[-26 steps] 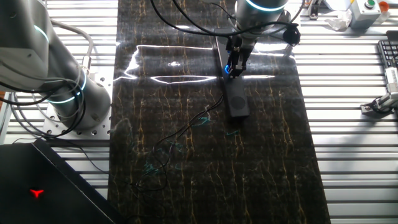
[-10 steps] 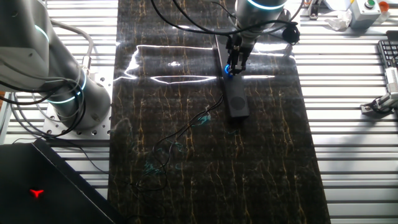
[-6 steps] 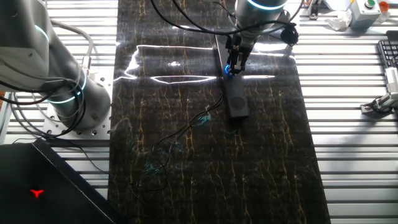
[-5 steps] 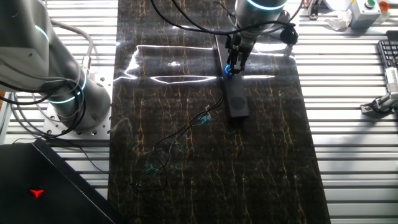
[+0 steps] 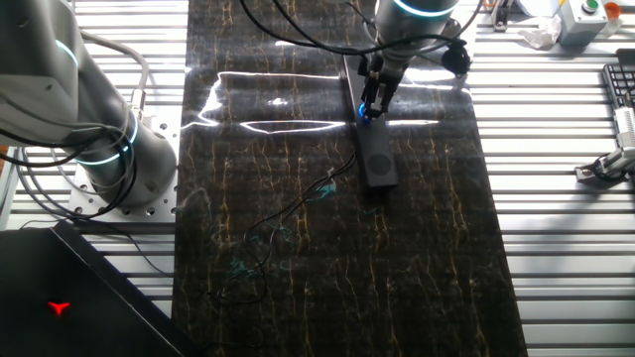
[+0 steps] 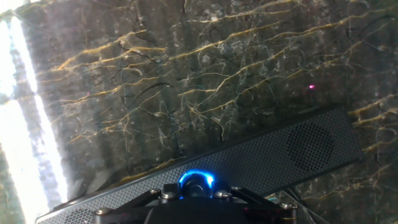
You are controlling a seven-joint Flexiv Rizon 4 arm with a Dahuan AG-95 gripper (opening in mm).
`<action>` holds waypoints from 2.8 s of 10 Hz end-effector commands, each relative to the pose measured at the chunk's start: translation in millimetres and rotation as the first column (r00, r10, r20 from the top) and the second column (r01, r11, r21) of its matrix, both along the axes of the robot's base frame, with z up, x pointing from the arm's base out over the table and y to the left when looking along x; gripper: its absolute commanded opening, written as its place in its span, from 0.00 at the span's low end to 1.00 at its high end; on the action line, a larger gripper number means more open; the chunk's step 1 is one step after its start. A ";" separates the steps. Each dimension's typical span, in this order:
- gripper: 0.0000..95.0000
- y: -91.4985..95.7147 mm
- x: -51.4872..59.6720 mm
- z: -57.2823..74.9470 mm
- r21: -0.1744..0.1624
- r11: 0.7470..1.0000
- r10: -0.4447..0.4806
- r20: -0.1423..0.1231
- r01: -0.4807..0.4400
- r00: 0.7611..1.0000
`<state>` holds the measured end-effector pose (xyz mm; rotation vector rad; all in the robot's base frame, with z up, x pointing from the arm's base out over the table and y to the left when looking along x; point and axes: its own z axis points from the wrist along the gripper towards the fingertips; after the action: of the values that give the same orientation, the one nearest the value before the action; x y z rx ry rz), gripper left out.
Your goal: Turn the knob to increase the volume of the speaker
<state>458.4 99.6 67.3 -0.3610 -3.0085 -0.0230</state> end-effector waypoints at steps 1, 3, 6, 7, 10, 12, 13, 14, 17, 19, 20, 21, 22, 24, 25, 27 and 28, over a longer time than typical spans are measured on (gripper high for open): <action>0.20 -0.9 0.2 -0.1 -0.010 1.000 -0.017 0.002 0.017 1.000; 0.20 -1.6 -0.1 0.3 -0.013 1.000 -0.017 0.004 0.017 1.000; 0.20 -1.6 -0.2 0.4 -0.012 1.000 -0.017 0.005 0.017 1.000; 0.20 -1.4 -0.1 -0.6 -0.011 1.000 -0.017 0.007 0.018 1.000; 0.20 -1.4 -0.1 -0.6 -0.011 1.000 -0.012 0.006 0.012 1.000; 0.20 -1.5 -0.1 -0.3 -0.011 1.000 -0.007 0.006 0.007 1.000; 0.20 -1.5 -0.1 -0.1 -0.010 1.000 -0.007 0.005 0.007 1.000; 0.20 -1.5 -0.1 -0.1 -0.011 1.000 -0.009 0.005 0.009 1.000; 0.20 -1.6 -0.1 0.0 -0.010 1.000 -0.004 0.006 0.004 1.000; 0.20 -1.6 -0.1 0.0 -0.011 1.000 -0.007 0.007 0.007 1.000; 0.20 -1.6 -0.1 0.0 -0.012 1.000 -0.008 0.007 0.008 1.000; 0.20 -1.6 -0.1 0.0 -0.012 1.000 -0.009 0.006 0.009 1.000; 0.20 -1.6 0.0 0.0 -0.012 1.000 -0.009 0.007 0.009 1.000; 0.40 -1.7 0.2 0.1 -0.011 1.000 0.001 0.011 -0.001 1.000; 0.40 -1.7 0.2 0.0 -0.014 1.000 0.001 0.012 -0.001 1.000; 0.40 -1.7 0.4 -0.1 -0.014 1.000 0.007 0.013 -0.007 1.000; 0.40 -1.9 0.5 0.2 -0.009 0.999 0.040 0.013 -0.040 0.999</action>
<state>459.0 97.4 67.0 -0.3298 -3.0271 -0.0048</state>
